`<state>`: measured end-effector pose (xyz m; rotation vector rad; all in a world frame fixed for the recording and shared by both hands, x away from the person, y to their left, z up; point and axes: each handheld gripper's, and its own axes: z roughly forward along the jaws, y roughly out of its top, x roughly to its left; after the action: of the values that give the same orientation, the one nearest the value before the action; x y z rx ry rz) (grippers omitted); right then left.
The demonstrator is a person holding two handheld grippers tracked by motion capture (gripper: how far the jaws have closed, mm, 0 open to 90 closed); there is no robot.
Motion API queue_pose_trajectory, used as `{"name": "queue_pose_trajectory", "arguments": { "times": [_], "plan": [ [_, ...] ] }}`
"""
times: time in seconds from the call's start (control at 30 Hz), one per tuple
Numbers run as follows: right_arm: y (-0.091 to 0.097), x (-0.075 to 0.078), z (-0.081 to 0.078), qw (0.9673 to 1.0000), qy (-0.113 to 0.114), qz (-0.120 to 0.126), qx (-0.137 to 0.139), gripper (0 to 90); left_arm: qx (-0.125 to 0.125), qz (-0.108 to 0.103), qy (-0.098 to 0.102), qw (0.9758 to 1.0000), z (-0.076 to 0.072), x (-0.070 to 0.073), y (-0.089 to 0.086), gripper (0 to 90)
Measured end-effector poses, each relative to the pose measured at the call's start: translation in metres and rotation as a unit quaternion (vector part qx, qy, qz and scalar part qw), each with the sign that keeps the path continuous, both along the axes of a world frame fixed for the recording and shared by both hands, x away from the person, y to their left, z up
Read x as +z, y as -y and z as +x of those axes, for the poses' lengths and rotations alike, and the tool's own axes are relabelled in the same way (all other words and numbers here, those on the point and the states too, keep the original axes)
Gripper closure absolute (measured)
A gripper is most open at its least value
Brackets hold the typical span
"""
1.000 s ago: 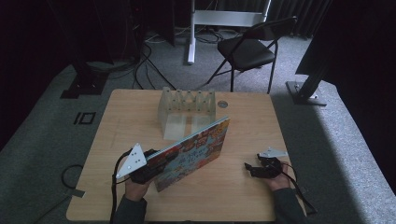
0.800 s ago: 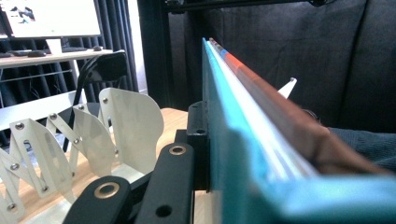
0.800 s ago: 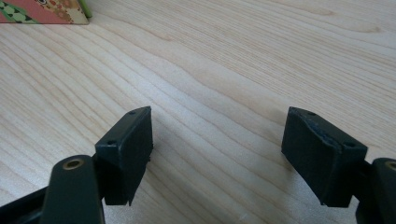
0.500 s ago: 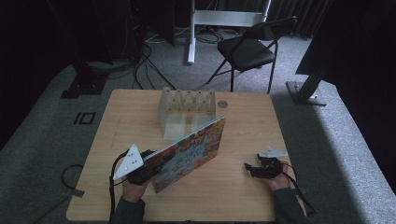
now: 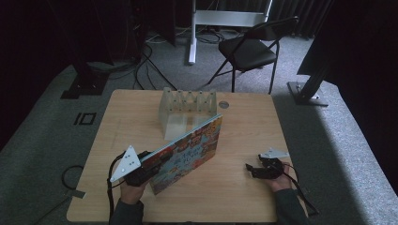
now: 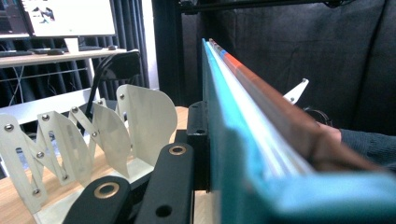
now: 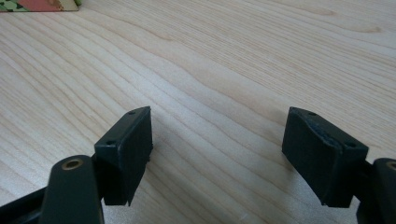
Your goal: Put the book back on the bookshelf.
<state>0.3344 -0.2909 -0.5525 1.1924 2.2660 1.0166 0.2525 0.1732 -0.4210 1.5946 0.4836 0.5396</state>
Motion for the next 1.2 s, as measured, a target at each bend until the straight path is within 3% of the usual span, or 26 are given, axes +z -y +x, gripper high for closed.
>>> {"name": "queue_pose_trajectory", "arguments": {
  "times": [1.2],
  "plan": [
    [0.0, 0.0, 0.0, 1.0, 0.0, 0.0, 0.0, 24.1, 0.03, -0.007, 0.0, 0.9995, -0.002, -0.001, -0.012, 80.3]
  ]
}}
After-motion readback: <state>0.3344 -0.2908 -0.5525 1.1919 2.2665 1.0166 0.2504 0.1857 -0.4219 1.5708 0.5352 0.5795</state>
